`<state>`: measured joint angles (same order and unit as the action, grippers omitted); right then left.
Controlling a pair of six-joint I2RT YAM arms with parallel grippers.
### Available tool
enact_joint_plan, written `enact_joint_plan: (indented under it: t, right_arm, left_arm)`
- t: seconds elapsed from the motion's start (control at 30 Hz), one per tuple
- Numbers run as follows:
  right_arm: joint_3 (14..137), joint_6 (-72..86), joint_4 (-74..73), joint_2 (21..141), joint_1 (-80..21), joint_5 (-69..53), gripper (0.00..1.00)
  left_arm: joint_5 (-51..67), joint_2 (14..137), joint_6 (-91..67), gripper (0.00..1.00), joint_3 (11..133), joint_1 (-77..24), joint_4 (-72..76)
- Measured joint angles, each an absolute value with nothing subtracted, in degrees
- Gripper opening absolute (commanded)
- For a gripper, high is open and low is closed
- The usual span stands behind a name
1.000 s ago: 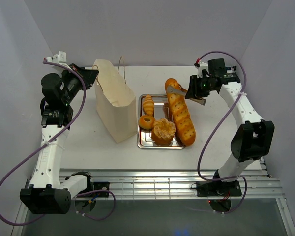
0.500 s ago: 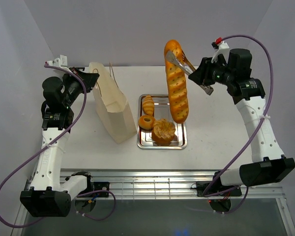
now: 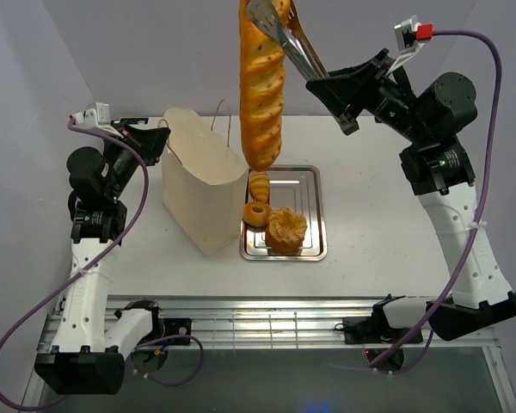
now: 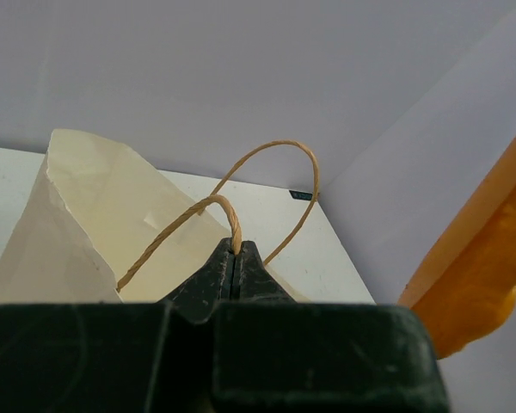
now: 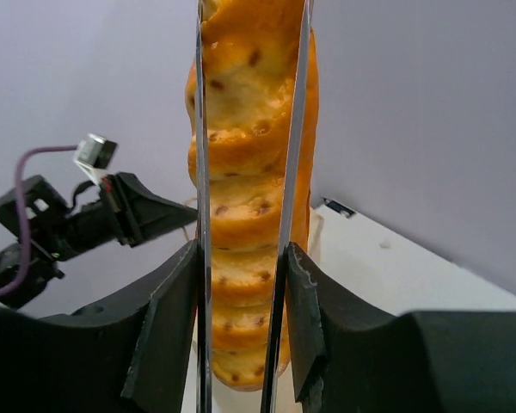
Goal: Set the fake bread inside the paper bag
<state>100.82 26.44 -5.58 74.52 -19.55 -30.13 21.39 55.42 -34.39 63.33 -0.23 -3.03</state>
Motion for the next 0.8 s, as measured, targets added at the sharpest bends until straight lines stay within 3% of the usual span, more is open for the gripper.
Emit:
enact_joint_plan:
  t: [0.43,0.8]
  right_arm:
    - [104.5,29.8,9.2,79.9,-34.6,-27.0,0.08]
    - [98.6,22.1,10.7,83.9,-44.3,-14.7,0.08]
  left_arm:
    - [21.4,55.4,-36.1,0.0,62.3,-0.2,-0.8]
    - [20.9,54.0,-36.3,0.0,60.9,-0.2,-0.3]
